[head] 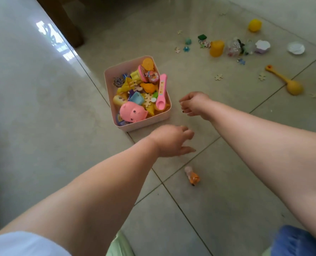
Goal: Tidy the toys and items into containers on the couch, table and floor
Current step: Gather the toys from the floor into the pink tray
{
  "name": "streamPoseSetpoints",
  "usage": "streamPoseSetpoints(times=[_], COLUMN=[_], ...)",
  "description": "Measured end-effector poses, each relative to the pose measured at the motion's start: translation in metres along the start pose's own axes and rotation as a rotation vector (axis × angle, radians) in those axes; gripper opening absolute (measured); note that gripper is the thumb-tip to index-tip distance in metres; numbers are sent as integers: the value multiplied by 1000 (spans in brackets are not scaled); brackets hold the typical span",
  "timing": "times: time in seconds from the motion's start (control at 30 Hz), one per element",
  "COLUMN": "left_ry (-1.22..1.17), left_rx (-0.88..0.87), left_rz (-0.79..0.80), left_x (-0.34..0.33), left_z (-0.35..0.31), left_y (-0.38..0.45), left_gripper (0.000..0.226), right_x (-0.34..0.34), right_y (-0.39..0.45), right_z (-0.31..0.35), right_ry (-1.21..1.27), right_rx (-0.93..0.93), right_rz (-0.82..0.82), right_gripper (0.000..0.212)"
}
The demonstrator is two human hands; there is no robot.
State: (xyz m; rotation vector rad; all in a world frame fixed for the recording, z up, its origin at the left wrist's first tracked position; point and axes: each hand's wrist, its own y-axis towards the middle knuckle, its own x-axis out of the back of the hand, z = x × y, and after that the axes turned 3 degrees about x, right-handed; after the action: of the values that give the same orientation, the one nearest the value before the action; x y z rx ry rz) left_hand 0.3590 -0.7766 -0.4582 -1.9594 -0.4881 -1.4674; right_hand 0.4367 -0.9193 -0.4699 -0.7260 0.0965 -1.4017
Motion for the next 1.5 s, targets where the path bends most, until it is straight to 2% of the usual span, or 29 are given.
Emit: streamPoseSetpoints(times=[0.07, 0.2, 0.33, 0.47, 0.6, 0.73, 0.8, 0.83, 0.9, 0.93, 1.03, 1.13, 1.27, 1.37, 1.43, 1.5], left_ry=[43, 96, 182, 76, -12, -135, -290, -378, -535, -538, -376, -370, -316, -396, -467, -508], left_rx=[-174, -331, -381, -184, -21, 132, 365, 535, 847, 931, 1096, 1185, 1115, 1122, 1142, 1151], left_rz=[169, 281, 290, 226, 12, -282, -471, -560, -672, -694, -624, -556, -411, -316, -245, -202], left_x=[-14, -35, -39, -32, -15, 12, 26, 32, 39, 38, 29, 23, 20, 28, 33, 35], left_z=[-17, -36, -42, -31, -2, 29, 36, 42, 54, 62, 81, 85, 98, 102, 105, 110], left_y=[0, 2, 9, 14, 14, 5, 3, 3, 5, 7, 14, 21, 35, 55, 64, 71], left_gripper=[55, 66, 49, 37, 26, 24, 22, 22, 24, 26, 38, 46, 55, 60, 61, 61], right_x=[1, 1, 4, 4, 2, -4, -6, -9, -16, -20, -37, -56, -69, -72, -71, -67], right_y=[-9, -14, -14, -9, 2, 14, 18, 21, 25, 29, 36, 40, 44, 59, 68, 74], right_z=[-13, -29, -34, -28, -16, 2, 8, 12, 17, 20, 29, 30, 36, 44, 51, 57], right_ry=[-48, -69, -47, -19, 52, 185, 243, 257, 210, 125, -206, -331, -386, -414, -435, -536], right_rx=[-28, -51, -80, -72, -57, -19, 4, 21, 85, 140, 316, 385, 255, 108, 3, -24], right_rz=[83, 90, 51, 28, -55, -104, -103, -101, -111, -128, -126, -96, -275, -282, -271, -266], right_gripper=[9, 11, 16, 22, 28, 28, 25, 22, 21, 26, 50, 55, 55, 42, 48, 48])
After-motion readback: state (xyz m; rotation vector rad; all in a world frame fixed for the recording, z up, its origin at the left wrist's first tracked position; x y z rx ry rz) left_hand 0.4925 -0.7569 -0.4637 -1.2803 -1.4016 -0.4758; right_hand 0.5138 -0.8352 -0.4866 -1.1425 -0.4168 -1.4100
